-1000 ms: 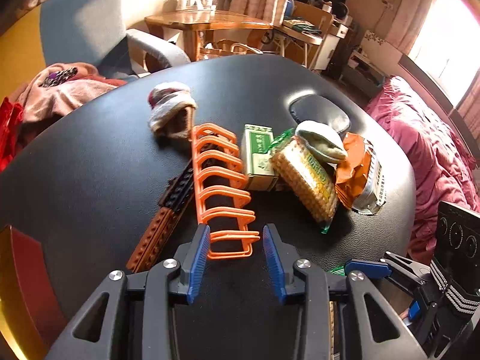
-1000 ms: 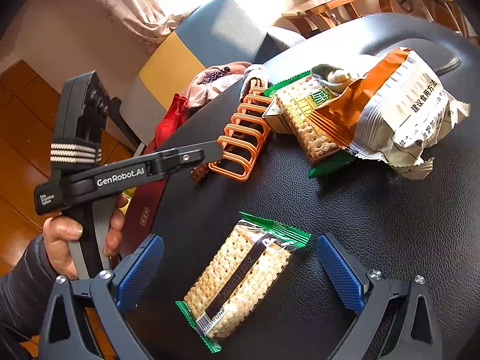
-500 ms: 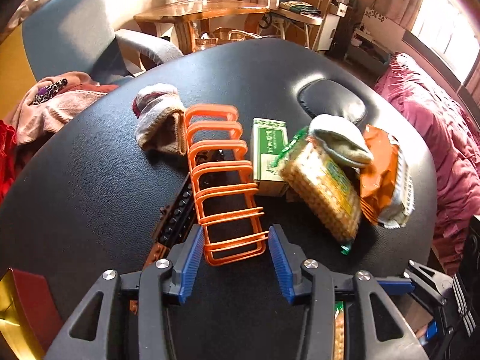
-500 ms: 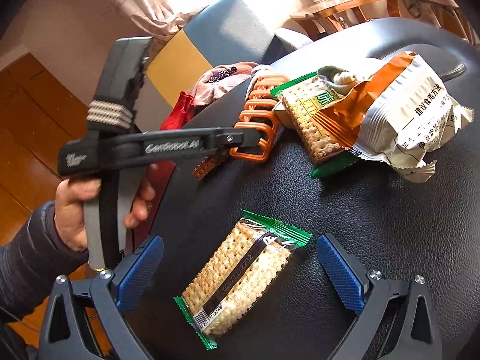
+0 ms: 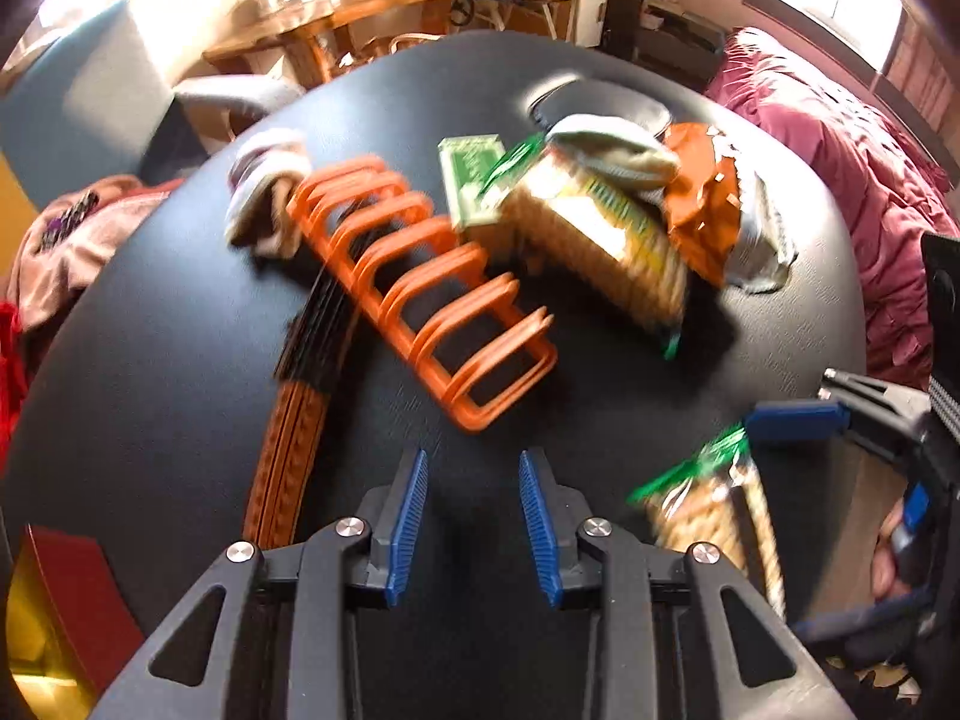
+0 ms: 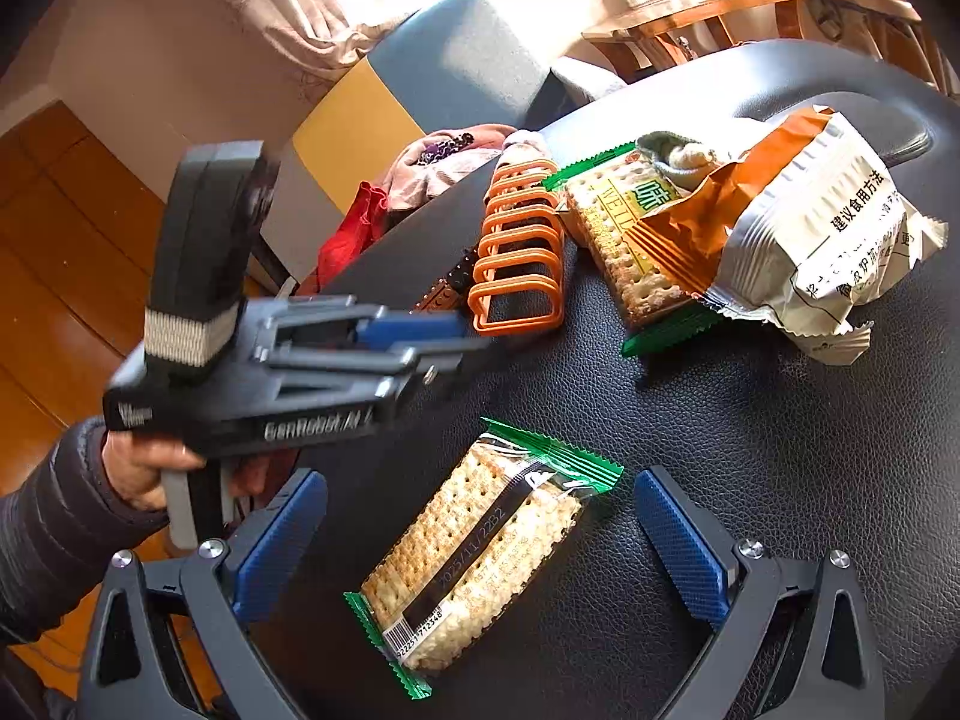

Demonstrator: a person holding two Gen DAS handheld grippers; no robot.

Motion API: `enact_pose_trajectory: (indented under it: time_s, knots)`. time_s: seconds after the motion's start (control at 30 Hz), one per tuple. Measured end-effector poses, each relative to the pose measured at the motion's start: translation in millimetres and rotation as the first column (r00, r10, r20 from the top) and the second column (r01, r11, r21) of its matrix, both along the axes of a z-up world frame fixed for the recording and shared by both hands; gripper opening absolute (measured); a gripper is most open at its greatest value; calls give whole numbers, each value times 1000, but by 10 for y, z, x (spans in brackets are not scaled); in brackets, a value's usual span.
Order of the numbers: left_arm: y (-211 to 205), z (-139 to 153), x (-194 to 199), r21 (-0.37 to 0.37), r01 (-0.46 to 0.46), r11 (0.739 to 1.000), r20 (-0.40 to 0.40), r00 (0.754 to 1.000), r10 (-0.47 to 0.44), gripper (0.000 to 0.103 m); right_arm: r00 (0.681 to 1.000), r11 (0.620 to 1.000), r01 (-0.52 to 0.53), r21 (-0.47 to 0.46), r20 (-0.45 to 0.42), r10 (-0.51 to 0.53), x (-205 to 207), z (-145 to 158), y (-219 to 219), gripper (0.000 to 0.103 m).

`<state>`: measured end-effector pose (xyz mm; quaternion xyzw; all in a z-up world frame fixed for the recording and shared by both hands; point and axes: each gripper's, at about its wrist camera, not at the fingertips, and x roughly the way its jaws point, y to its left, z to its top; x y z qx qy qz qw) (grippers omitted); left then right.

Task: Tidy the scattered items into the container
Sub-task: 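Lift the orange rack with the left tool and turn it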

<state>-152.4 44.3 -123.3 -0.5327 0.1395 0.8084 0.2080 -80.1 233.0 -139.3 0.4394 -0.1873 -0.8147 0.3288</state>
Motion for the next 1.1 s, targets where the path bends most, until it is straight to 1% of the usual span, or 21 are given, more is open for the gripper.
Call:
enact_pose_trajectory:
  time_s: [0.03,0.07,0.13,0.17,0.23,0.33,0.4,0.47,0.63,0.73,0.83,0.87,0.9,0.93,0.97,1.0,1.07,1.1]
  knots:
    - [-81,-4,11,24,-26,999,19,999,25,32,1000,1000,1,1,1,-1,-3,0,-3,103]
    - [-175,12,12,71,-59,996,45,997,56,32,1000,1000,2,3,2,-2,-6,2,-5,103]
    - [-304,74,-9,183,-116,976,88,991,101,36,1000,1000,3,7,-2,-3,-6,2,-13,103]
    - [-357,104,-20,233,-141,962,107,987,119,40,1000,1000,3,10,-5,-3,-3,3,-18,103]
    - [-340,172,-47,280,-157,947,103,986,133,42,1000,1000,7,14,-12,-6,11,1,-30,103]
    - [-222,203,-117,278,-160,947,81,986,143,43,1000,1000,13,20,-18,-12,18,1,-45,103]
    - [-139,196,-205,288,-171,942,82,985,154,44,1000,1000,16,24,-21,-16,20,0,-54,103]
    - [-85,159,-312,287,-184,940,87,982,166,44,1000,999,24,28,-21,-23,60,46,-134,103]
    - [-31,37,-517,276,-227,934,117,972,201,45,1000,1000,17,22,-22,-16,35,46,-193,103]
    - [-55,-19,-605,312,-265,913,155,962,226,45,1000,1000,15,24,-28,-15,27,34,-226,103]
    - [-83,-76,-669,354,-318,880,192,945,264,44,999,1000,16,27,-34,-15,25,33,-277,103]
    - [-97,-79,-692,367,-336,868,198,939,280,41,999,999,17,28,-36,-16,25,33,-296,103]
    - [-105,-65,-701,378,-342,860,194,938,288,35,999,999,17,30,-38,-16,24,33,-316,103]
    - [-106,-41,-702,386,-341,857,183,939,292,33,999,999,17,31,-39,-16,24,33,-335,103]
    - [-85,22,-674,384,-317,867,148,948,281,24,999,999,17,32,-40,-16,26,35,-352,103]
    - [-64,86,-646,381,-293,877,112,956,271,21,999,999,18,33,-40,-16,28,37,-370,103]
    - [-20,228,-567,373,-233,898,43,971,234,20,999,999,20,35,-40,-19,27,39,-414,103]
    - [-30,284,-532,373,-212,903,21,975,220,19,999,999,22,37,-40,-21,24,40,-428,103]
